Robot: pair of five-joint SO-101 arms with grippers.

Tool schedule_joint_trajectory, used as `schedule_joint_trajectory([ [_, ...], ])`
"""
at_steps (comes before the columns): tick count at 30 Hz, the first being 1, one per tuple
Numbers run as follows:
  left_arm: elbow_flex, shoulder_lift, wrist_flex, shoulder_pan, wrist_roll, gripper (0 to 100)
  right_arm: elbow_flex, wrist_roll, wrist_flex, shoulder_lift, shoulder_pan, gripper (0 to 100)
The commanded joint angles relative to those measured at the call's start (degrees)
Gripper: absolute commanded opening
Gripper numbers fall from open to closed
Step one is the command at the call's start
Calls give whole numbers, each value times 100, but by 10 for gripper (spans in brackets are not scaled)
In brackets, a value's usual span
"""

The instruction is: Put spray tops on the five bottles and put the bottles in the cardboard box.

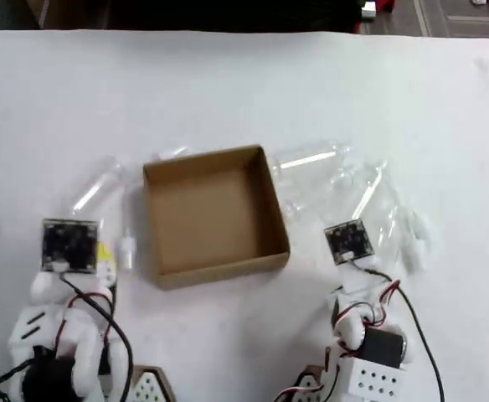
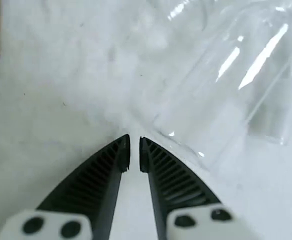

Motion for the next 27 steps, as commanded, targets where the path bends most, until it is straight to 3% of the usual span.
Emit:
schedule_joint_trajectory([
  [1,-273,13,-589,-84,-1363,27,44,53,-312,-57,224,18],
  [5,-26,4,-1600,-66,-2242,28,44,53,-453,-48,286,16],
  [8,-26,13,-2215,374,-2356,28,44,53,-497,-57,901,18],
  [12,-325,189,-2303,1481,-2523,28,44,62,-655,-57,1209,18],
  [16,-1310,1367,-2277,2220,-2637,28,44,53,-690,-57,1209,18],
  [20,-2998,3424,-1688,2633,-2629,28,44,26,-690,-57,1209,18],
  [27,-6488,6774,229,3846,-2629,28,44,18,-690,-57,1209,18],
])
